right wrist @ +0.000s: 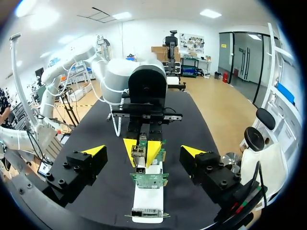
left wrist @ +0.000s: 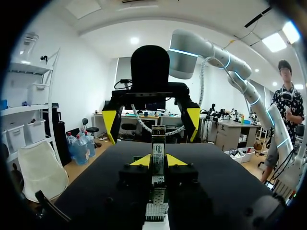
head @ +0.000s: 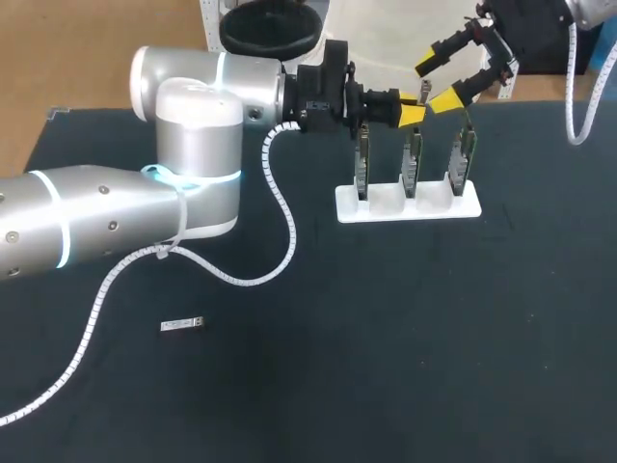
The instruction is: Pick up the optical module with the left hand, and insert it into the network port with the right hand.
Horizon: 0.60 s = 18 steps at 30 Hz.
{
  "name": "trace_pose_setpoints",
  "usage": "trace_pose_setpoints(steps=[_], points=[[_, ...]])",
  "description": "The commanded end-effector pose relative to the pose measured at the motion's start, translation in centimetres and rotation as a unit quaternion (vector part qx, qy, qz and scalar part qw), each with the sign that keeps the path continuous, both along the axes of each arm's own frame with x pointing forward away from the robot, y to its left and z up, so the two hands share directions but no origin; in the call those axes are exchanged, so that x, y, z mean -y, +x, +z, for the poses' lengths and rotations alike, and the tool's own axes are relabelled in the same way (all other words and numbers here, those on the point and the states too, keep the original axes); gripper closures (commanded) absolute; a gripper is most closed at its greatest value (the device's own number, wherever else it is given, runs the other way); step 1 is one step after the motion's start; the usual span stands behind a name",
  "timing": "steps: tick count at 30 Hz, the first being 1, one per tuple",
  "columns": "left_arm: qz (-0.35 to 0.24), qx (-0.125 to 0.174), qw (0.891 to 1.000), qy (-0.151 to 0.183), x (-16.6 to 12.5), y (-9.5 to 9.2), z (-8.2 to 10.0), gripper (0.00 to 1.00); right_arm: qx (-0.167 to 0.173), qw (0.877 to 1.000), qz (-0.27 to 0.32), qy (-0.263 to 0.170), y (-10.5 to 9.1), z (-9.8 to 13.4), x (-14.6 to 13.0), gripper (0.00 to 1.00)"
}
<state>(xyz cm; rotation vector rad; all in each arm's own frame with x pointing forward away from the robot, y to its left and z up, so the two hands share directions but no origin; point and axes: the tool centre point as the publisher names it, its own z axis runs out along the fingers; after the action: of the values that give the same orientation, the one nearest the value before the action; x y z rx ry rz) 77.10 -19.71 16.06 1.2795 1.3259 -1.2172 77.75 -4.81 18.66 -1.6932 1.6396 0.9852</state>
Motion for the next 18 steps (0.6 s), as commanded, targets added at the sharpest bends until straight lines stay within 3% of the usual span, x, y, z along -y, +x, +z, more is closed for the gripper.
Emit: trace_pose_setpoints(steps=[1,18], points=[[-0.001,0.0,1.0,0.001,0.03,0.1,0.01,1.0,0.0,1.0,0.001,0.001,0.11,0.02,-0.33,0.0],[-0.001,0.0,1.0,0.001,0.03,0.1,0.01,1.0,0.002,1.0,0.001,-0.002,0.02,0.26,-0.75,0.0]])
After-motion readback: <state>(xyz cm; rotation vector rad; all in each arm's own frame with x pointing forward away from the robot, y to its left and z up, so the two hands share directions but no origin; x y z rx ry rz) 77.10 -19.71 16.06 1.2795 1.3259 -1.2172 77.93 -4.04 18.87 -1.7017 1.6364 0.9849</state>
